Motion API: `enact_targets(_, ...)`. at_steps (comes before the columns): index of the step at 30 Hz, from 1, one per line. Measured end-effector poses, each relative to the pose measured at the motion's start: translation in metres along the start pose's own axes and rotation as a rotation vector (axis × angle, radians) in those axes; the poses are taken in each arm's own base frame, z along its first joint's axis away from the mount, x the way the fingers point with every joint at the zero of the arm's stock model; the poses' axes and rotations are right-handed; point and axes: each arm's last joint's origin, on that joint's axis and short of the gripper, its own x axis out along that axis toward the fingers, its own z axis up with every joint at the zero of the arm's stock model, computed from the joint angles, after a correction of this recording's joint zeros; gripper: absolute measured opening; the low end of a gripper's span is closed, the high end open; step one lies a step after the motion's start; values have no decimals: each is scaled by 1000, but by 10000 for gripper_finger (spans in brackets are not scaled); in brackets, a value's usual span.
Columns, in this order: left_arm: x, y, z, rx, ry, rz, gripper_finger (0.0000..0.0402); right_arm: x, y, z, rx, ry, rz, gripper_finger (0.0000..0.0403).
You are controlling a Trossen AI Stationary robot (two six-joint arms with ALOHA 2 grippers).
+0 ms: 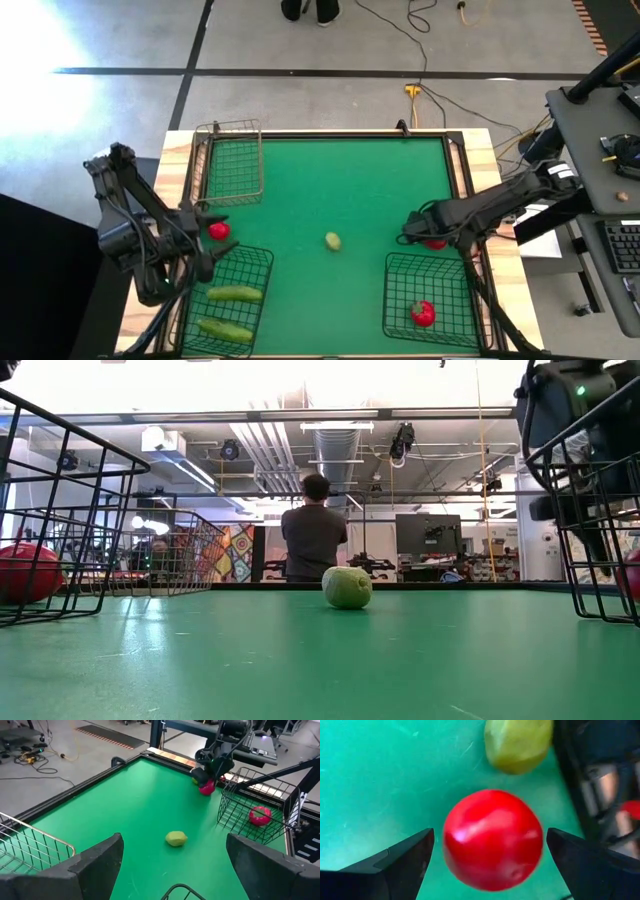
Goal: Sort produce into baskets
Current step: Put the right tomato into the bottom right wire basket
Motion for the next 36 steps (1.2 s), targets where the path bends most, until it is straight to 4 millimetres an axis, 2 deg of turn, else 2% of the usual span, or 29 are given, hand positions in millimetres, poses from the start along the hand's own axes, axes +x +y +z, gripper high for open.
enact_targets(6,1,-4,-4,0,28,5,334,20,4,-3,19,53,49,380)
enact_targets(11,2,-5,-5,5,45,6,334,25,6,-5,12,43,56,375)
enact_targets(18,1,-2,-4,8,36,8,334,25,9,-6,-29,14,71,307)
enact_targets(21,1,0,-2,9,36,8,334,17,11,-7,-75,16,87,299)
enact_targets(23,0,2,-1,12,35,9,334,6,13,-7,-146,-19,101,299)
enact_targets(25,-1,4,0,10,34,9,334,-14,14,-7,-219,-81,111,299)
enact_targets(29,-2,8,2,18,33,12,334,-75,22,-18,-375,-155,270,299)
enact_targets(33,-2,10,3,33,33,10,334,-134,27,-51,-552,-109,458,299)
enact_targets(36,-2,9,3,35,20,12,334,-160,21,-89,-664,-39,506,299)
